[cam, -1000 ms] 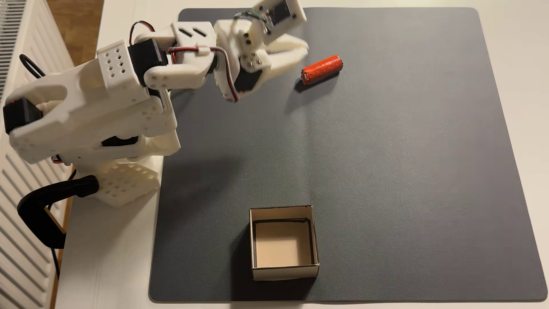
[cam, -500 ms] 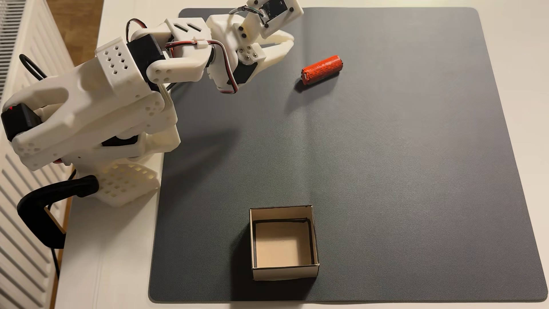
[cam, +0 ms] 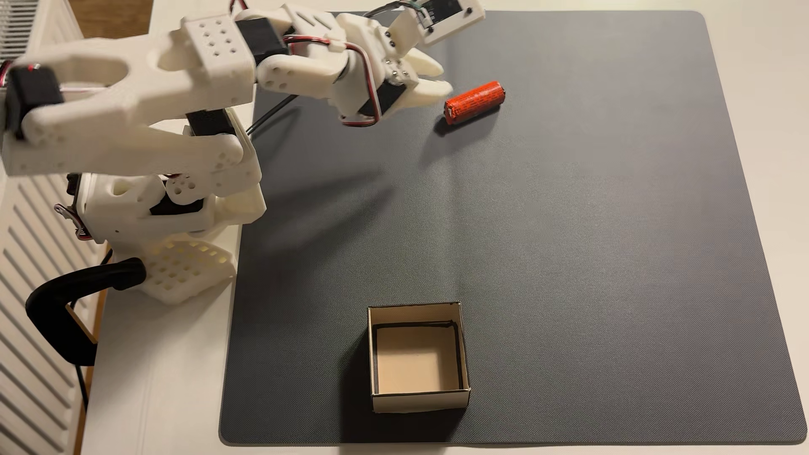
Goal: Pick the red object and place it in the box
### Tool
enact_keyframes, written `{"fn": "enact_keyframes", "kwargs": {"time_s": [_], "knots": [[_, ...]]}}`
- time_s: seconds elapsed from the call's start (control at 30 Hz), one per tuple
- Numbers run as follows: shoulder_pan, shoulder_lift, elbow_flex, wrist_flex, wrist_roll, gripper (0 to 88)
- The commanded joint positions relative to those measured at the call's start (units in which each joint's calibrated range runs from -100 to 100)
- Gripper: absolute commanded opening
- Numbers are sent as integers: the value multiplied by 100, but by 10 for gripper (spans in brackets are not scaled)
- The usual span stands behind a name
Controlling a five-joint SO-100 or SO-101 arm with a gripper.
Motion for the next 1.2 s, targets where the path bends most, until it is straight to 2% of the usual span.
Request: {"fn": "enact_keyframes", "kwargs": {"time_s": [0.0, 0.3, 0.57, 1.17], "knots": [[0, 1091, -442, -724, -32, 226], [-171, 3361, -1122, -2193, -52, 253], [-304, 4169, -1811, -2228, -63, 248], [-408, 4798, -1847, -2472, -73, 245]]}}
